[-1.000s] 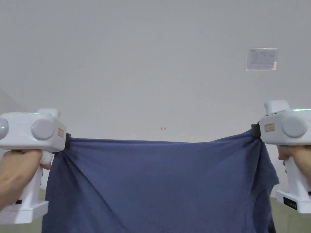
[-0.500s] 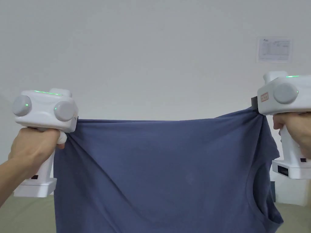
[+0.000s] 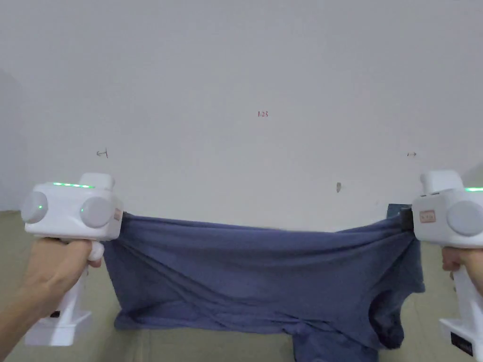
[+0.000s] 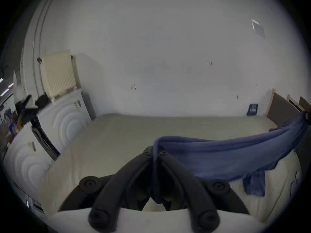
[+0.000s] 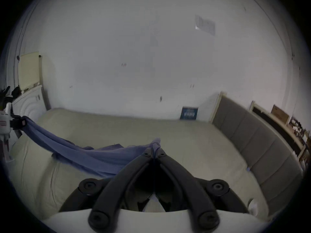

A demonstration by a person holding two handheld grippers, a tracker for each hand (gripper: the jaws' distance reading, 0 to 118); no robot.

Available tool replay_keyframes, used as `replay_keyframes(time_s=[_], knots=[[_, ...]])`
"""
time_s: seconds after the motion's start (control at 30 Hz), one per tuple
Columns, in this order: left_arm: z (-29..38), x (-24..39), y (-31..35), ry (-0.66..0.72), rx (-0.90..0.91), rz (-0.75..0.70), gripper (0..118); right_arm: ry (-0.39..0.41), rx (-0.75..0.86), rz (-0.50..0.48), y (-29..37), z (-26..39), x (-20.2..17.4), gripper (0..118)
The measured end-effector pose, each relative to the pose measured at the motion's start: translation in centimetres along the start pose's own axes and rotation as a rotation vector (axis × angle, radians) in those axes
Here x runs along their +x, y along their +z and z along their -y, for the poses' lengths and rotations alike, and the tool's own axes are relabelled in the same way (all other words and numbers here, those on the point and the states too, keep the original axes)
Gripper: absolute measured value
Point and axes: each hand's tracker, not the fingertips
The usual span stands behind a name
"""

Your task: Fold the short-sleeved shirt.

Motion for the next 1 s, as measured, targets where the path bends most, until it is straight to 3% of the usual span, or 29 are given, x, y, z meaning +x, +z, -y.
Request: replay_keyframes(time_s=[0.17, 0.4, 0.5, 0.77, 1.0], knots=[[9.2, -2.3, 2.2, -0.002, -0.086, 0.027, 2, -0.026, -0.055, -0.042, 4.3, 10.3, 0.6, 0], [21.1, -7.0, 10.0, -0.021, -0.16, 0.045, 2, -0.042, -0.146, -0.093, 15.6, 22.8, 0.3, 0], [25.4, -8.2, 13.8, -0.056, -0.18, 0.031, 2, -0.113, -0.183, -0.128, 20.4, 27.2, 0.1, 0], [33.7, -11.1, 22.6, -0.066, -0.213, 0.058, 2, -0.09, -0.213, -0.147, 29.3, 33.3, 0.2, 0], [37.6, -11.9, 23.2, 0.009, -0.29, 0.102, 2, -0.095, -0.258, -0.158, 29.4, 35.9, 0.3, 0]])
